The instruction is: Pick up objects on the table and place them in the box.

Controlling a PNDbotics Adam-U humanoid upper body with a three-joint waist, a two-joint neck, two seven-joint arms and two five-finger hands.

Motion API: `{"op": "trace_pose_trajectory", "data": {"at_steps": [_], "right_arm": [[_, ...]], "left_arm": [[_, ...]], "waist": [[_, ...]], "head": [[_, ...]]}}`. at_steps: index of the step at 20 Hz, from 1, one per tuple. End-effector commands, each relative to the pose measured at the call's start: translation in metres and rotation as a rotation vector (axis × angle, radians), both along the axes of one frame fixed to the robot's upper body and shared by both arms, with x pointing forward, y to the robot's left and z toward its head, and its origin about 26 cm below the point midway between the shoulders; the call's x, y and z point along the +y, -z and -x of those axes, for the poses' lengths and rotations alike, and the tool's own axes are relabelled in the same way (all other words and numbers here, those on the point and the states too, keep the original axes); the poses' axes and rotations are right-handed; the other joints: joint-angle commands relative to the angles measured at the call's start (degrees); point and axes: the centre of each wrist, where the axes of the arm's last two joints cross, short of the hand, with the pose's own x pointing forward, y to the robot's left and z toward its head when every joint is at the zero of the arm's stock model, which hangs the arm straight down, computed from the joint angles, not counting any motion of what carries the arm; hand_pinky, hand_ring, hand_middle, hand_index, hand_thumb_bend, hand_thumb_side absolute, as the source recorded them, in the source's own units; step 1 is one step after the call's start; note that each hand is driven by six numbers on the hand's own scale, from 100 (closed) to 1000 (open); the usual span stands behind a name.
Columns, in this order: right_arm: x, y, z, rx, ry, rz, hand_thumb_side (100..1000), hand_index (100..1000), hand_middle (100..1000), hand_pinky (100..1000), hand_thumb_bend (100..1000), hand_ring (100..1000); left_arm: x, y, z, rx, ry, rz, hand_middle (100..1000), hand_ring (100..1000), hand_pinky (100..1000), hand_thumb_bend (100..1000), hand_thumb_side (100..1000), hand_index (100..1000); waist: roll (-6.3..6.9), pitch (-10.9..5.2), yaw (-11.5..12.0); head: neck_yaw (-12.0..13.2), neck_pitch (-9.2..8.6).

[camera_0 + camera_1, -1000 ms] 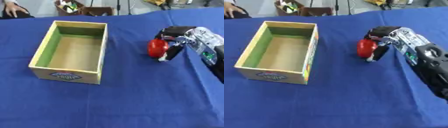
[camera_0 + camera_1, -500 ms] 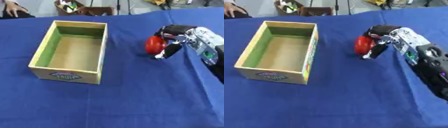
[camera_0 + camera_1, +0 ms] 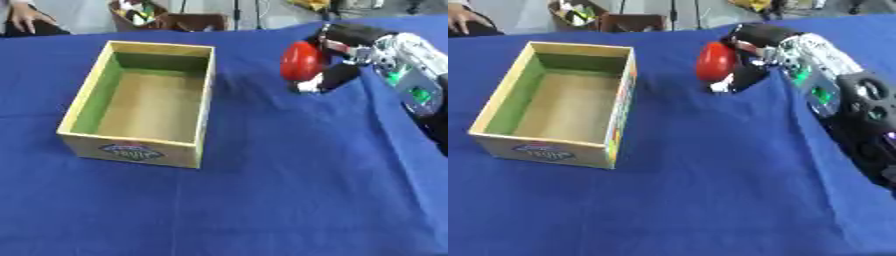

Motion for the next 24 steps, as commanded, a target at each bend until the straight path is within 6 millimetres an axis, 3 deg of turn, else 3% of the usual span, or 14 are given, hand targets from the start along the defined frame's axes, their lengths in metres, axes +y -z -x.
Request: {"op": "trace_pose_trajectory", "data": {"at_steps": [1,7,12,17,24], "right_arm": [[0.017,-0.038,0.012,-0.109,-0.053,-0.03,769,514,469,148,100,468],[0.068,-0.062,0.009,-0.161,-0.166,-0.05,767,509,462,153,100,471],[0.12,-0.059,-0.005,-0.16,-0.238,-0.073,765,510,459,156,100,471],[0.16,-0.027,-0.028,-0.16,-0.218,-0.044,772,505,462,161,100,478],[0.196,0.036,-0.051,-0.175,-0.157,0.064,784,500,473,172,100,490]], "left_arm": [[-0.001,-0.007,0.003,-0.026,0.008,-0.02,372,290,100,100,742,673],[-0.002,-0.008,0.002,-0.027,0.018,-0.025,373,290,100,100,742,673],[-0.006,-0.01,0.001,-0.038,0.043,-0.025,373,290,101,100,740,673],[-0.011,-0.013,0.0,-0.053,0.072,-0.021,374,290,102,100,740,672],[-0.016,-0.016,-0.001,-0.073,0.096,-0.007,374,291,104,100,739,672]], "waist": [[-0.29,-1.46,0.2],[-0.92,-1.74,1.3],[-1.12,-1.73,3.2],[-1.29,-1.52,5.8],[-1.3,-0.96,7.2]], "head": [[-0.5,0.0],[-1.4,0.07],[-3.0,-0.25],[-4.7,-0.66],[-6.0,-1.06]]}}
